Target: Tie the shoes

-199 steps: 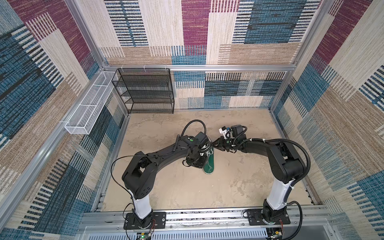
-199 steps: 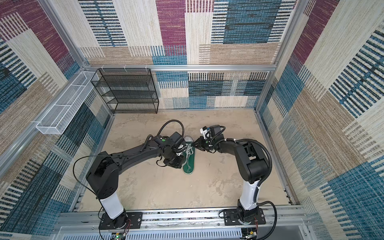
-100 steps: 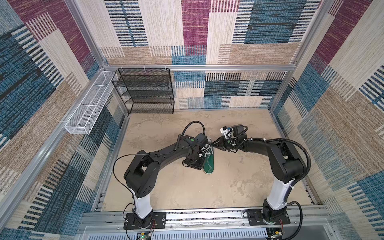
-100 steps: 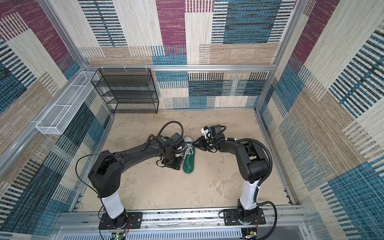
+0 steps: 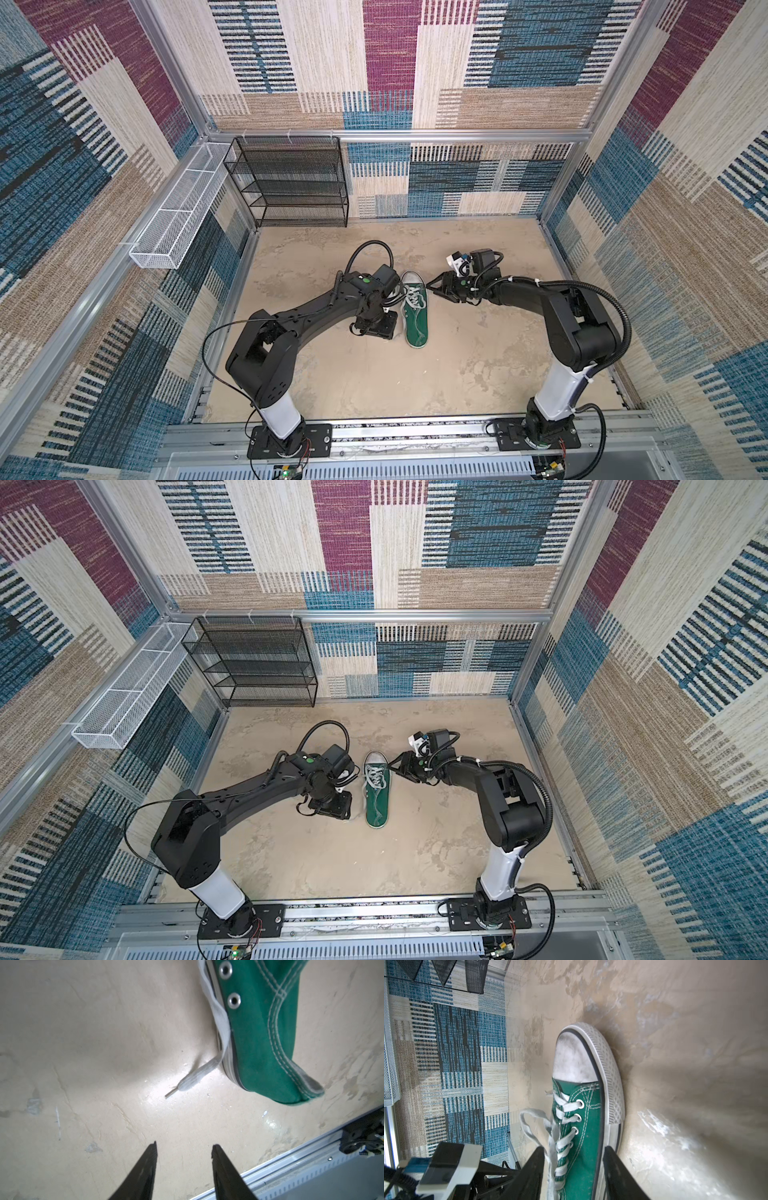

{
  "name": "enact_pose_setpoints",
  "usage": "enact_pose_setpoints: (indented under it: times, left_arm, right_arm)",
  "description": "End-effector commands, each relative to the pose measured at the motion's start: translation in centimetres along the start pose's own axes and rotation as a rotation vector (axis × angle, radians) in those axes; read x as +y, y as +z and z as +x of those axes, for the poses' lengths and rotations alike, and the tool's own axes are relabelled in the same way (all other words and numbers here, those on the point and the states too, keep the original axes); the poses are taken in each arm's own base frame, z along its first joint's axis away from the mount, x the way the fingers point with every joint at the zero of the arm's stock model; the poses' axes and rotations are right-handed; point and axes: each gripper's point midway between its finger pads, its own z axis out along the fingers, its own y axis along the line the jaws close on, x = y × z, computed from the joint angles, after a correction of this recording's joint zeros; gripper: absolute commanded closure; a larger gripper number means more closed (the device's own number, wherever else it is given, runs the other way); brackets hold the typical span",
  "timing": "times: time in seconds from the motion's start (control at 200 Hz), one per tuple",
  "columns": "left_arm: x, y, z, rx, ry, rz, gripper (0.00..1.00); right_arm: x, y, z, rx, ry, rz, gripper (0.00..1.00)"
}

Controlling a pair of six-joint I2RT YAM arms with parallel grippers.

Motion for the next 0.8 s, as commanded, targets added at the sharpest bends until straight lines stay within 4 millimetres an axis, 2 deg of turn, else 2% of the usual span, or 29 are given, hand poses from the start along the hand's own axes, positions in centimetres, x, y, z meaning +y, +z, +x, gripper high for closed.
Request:
enact_pose_setpoints:
  times: [0.0, 0.15, 0.245, 0.416, 0.531, 0.796]
  left_arm:
    - [-0.4, -1.0, -2.3, -0.061, -0.041, 0.093, 0.58]
    - [-0.2, -1.5, -5.0, -0.102, -0.076, 0.139, 0.59]
    - [0.0, -0.9, -6.3, -0.104, -0.130, 0.187, 0.60]
    - [1.0, -1.1, -8.5, -0.175, -0.222, 0.246, 0.66]
    - [1.6, -1.3, -8.5, -0.186, -0.235, 0.245, 0.67]
    - [3.3, -1.3, -6.3, -0.180, -0.258, 0.224, 0.67]
  right_arm:
    - [0.3, -0.5, -0.4, -0.015, -0.040, 0.015, 0.51]
    - [0.3, -1.1, -1.1, -0.018, -0.105, 0.099, 0.51]
    - [1.5, -1.3, -1.6, -0.021, -0.158, 0.132, 0.50]
    - [3.0, 0.1, -1.5, -0.007, -0.240, 0.277, 0.47]
    - [3.6, 1.1, -1.1, -0.014, -0.271, 0.346, 0.46]
    - [5.2, 4.3, -0.5, 0.014, -0.338, 0.406, 0.44]
